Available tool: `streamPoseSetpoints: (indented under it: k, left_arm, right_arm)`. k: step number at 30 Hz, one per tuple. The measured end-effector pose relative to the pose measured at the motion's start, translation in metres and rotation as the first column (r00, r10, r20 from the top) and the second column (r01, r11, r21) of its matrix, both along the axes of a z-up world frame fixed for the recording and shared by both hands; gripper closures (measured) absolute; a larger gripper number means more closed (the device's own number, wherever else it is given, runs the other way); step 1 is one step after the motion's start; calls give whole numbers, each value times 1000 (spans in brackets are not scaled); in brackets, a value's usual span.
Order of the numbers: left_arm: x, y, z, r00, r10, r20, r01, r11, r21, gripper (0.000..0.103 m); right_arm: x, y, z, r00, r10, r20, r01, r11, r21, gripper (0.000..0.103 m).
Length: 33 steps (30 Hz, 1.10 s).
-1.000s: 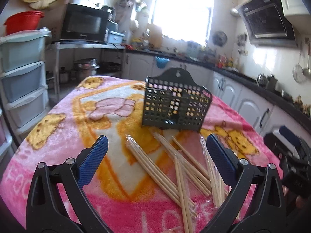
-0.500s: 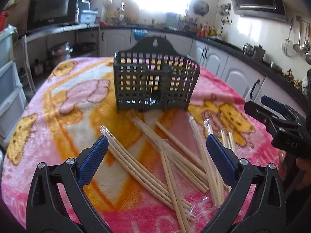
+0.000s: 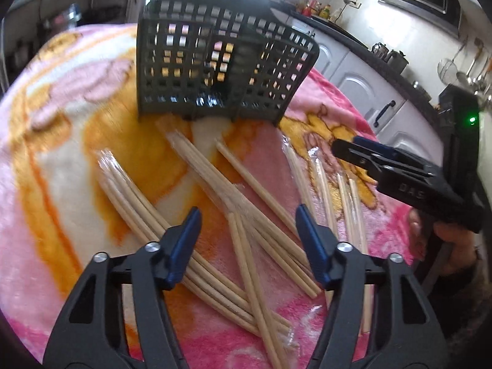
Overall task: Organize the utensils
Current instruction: 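Close the left tool on a wrapped chopstick bundle while the right tool grasps another bundle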
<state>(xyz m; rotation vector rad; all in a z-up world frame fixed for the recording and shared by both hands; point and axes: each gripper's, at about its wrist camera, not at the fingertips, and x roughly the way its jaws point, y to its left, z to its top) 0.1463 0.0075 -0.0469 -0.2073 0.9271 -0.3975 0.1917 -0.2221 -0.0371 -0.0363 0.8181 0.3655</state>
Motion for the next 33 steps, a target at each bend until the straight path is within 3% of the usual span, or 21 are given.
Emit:
streamPoseSetpoints:
  k: [3,11,16,18,22,25,33]
  left_arm:
    - [5,0,-5,1000,-4,-23,4,1000,-7,52]
    - [16,2,-13,998,-6,-70,4,1000,-22,66]
    - [23,4,-16,997,0,-80,-2,1000,-30,77]
    - [24,8,-16,997,-4,-77,1,999,-38,80]
    - [22,15,-14,998,-3,-69,-1,998,-66,89]
    - [18,19,-11,998,2,-61,-6,998,-68,96]
    - [11,31,4,1000,22,-14,-23,996,-82,98]
  right_arm:
    - [7,0,-6,999,11,-43,-10,1000,20,50]
    - [31,-6,-20,988,20,-154,-7,996,86,57]
    - [45,-9,-30,976,7,-219,17,994,107,69]
    - [48,-10,-31,975,6,-221,18,994,104,74]
    - [49,-10,-31,975,22,-219,3,994,112,94]
    - [46,-11,-28,979,32,-203,-4,991,137,96]
    - [35,-11,-5,987,67,-143,-39,981,189,96]
